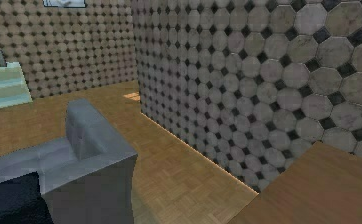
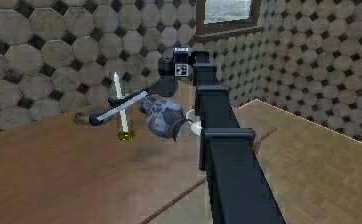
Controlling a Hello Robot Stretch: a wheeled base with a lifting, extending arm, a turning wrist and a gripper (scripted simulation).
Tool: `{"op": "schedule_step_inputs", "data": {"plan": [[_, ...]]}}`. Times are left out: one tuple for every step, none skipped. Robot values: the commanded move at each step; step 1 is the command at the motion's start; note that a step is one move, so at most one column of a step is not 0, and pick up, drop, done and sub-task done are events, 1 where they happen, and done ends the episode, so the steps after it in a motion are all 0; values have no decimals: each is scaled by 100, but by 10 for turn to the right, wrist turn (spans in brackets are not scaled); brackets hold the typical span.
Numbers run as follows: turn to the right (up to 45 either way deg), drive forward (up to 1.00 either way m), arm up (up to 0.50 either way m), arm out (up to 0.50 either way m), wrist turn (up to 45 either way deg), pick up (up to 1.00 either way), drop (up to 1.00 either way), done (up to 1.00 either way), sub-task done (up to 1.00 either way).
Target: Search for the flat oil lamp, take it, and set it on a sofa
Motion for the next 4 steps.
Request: {"op": "schedule_step_inputs", "data": {"plan": [[0,0,0,0,-450,0,0,0,0],[0,0,0,0,-60,0,0,0,0],[0,0,0,-38,0,0,0,0,0],[-240,0,0,0,0,0,0,0,0]]}}
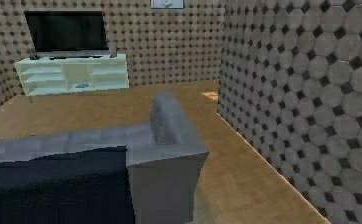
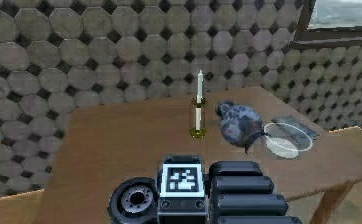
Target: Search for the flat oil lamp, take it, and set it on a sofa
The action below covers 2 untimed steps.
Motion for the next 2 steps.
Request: {"op": "schedule_step_inputs", "data": {"plan": [[0,60,0,0,0,0,0,0,0],[450,0,0,0,0,0,0,0,0]]}}
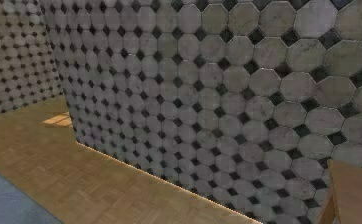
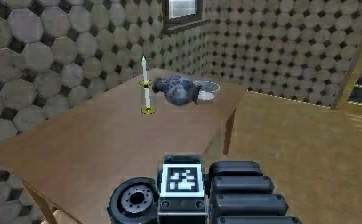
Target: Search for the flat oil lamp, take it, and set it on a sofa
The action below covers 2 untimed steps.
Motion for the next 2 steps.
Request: {"op": "schedule_step_inputs", "data": {"plan": [[180,0,0,0,0,0,0,0,0],[0,10,0,0,0,0,0,0,0]]}}
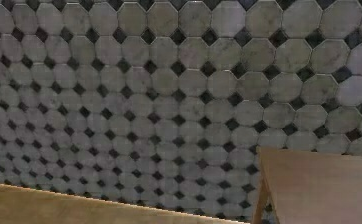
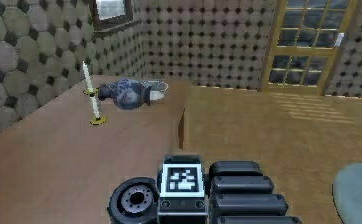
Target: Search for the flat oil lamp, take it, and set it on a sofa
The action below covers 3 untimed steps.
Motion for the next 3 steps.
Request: {"op": "schedule_step_inputs", "data": {"plan": [[-120,0,0,0,0,0,0,0,0],[0,35,0,0,0,0,0,0,0],[-450,0,0,0,0,0,0,0,0]]}}
